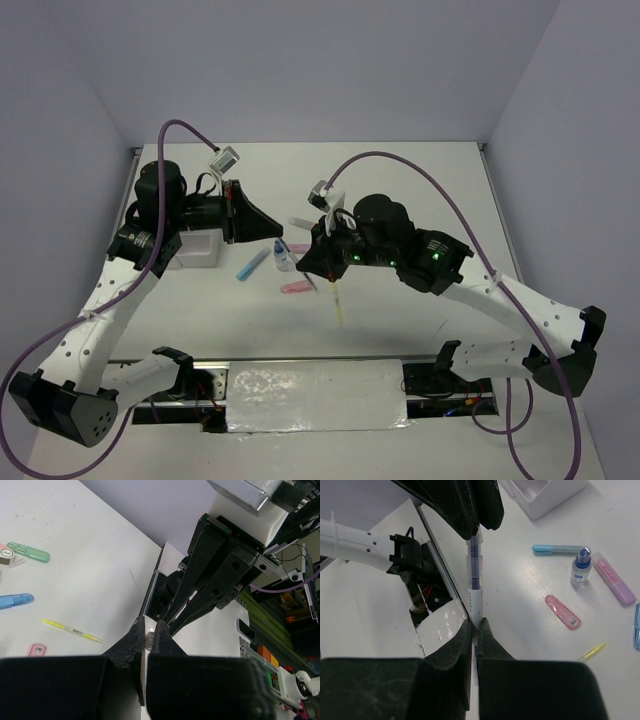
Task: Sort the stationery into containers
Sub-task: Close the pen cap on the pen.
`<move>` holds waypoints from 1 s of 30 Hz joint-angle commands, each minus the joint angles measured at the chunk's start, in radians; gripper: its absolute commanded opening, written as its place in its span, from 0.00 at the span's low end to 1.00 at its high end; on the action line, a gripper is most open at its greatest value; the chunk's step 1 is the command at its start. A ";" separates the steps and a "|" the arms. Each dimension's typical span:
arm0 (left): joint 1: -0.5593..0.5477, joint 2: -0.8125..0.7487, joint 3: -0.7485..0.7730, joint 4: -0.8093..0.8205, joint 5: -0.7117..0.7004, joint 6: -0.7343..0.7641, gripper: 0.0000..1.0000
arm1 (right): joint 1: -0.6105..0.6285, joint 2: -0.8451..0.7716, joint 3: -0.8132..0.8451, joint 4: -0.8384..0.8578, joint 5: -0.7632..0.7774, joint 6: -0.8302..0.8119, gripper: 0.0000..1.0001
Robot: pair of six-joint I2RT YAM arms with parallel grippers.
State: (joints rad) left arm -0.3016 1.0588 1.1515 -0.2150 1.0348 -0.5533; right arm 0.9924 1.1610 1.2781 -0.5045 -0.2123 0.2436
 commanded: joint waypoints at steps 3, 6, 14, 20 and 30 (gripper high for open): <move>-0.007 -0.013 -0.009 0.006 0.038 0.016 0.00 | 0.006 0.032 0.109 0.089 0.037 -0.012 0.00; -0.007 -0.011 -0.006 -0.004 0.030 0.024 0.02 | 0.003 0.040 0.128 0.096 0.060 -0.006 0.00; -0.007 -0.008 0.022 -0.116 -0.013 0.115 0.03 | 0.006 0.045 0.167 0.060 0.106 -0.006 0.00; -0.008 -0.011 0.005 -0.051 -0.009 0.055 0.10 | 0.006 0.046 0.145 0.081 0.094 0.000 0.00; -0.008 -0.014 0.010 0.049 0.001 -0.048 0.28 | 0.006 0.029 0.116 0.101 0.097 0.008 0.00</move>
State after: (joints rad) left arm -0.2955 1.0580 1.1568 -0.2005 0.9848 -0.5598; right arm 0.9974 1.2156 1.3586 -0.5652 -0.1528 0.2413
